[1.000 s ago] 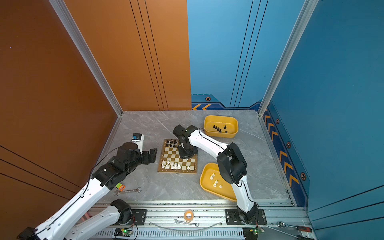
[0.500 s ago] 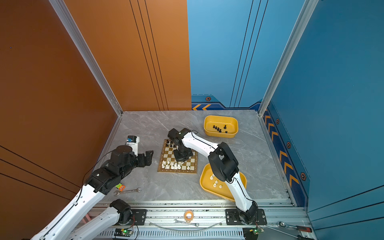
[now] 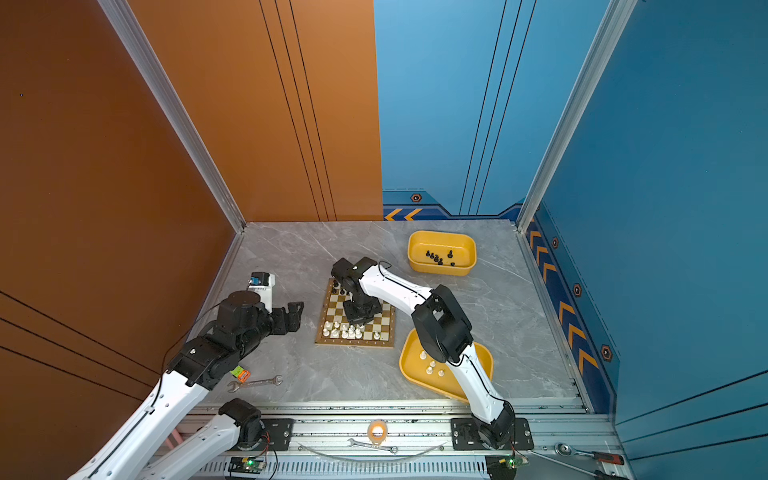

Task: Set up the chess pieces on the board
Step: 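Lower the pawn onto the square next to the first pawn and open the right gripper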

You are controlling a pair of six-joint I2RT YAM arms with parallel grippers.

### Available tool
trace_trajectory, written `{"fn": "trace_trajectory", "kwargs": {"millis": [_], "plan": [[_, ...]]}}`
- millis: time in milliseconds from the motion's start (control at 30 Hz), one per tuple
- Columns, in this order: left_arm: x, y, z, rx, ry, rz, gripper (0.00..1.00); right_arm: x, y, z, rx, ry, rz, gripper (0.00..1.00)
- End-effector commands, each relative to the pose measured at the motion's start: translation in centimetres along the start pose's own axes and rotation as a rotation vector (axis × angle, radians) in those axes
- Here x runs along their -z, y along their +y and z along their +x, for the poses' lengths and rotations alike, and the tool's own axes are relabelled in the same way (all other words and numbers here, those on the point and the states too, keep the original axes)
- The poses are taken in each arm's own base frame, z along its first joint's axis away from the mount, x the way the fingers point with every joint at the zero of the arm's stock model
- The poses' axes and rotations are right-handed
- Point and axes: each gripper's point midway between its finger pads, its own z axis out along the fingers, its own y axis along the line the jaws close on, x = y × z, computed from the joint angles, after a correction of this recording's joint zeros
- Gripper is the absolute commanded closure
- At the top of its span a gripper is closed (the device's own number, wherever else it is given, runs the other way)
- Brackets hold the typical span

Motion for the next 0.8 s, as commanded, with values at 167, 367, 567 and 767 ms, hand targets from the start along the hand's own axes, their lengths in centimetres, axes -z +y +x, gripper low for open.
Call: {"fn": "trace_trajectory", "kwargs": {"millis": [167,367,567,767], "plan": [[-0.4,0.3,0.9,-0.001,0.030,0.011,0.05,-0.2,0.3,0.9,-0.001,0.044,0.003,0.92],[-0.4,0.4,1.0,0.003,0.030,0.010,0.05,-0.2,0.3,0.8,-0.001,0.041,0.001,0.85],[-0.4,0.5,0.9,0.008,0.027,0.003,0.05,0.3,0.3,0.2,-0.009,0.024,-0.009,0.78],[-0.5,0.7,0.7,0.011,0.020,-0.003,0.05,0.9,-0.3,-0.5,-0.022,0.002,-0.005,0.76]]}}
